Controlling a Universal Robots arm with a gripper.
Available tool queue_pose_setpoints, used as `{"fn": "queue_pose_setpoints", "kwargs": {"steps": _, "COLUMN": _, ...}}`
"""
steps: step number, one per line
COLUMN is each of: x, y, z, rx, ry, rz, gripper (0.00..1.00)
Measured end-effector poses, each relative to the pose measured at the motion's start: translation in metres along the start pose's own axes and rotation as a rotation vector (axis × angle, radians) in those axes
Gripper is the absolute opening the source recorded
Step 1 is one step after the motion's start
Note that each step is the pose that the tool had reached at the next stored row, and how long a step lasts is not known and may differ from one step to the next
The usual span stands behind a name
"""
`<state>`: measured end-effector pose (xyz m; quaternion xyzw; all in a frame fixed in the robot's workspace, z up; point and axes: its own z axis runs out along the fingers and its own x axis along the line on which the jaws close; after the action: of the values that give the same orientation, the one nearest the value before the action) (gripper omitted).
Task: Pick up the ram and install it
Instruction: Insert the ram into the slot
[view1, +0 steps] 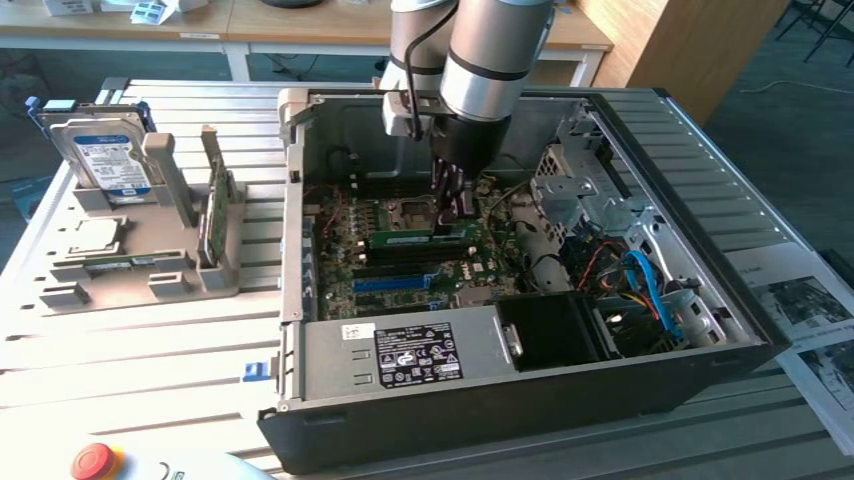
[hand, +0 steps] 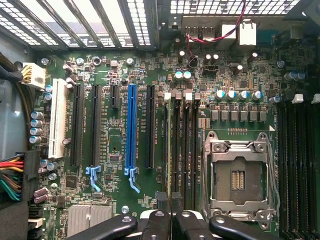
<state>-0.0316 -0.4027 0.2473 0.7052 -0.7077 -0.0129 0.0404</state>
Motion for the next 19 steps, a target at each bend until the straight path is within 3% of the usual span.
{"fn": "queue_pose_setpoints", "kwargs": {"steps": 19, "x": -0.0003, "y": 0.0008, "z": 0.0082, "rx": 0.0000, "ry": -0.0002, "rz": 0.000, "gripper": 0.12}}
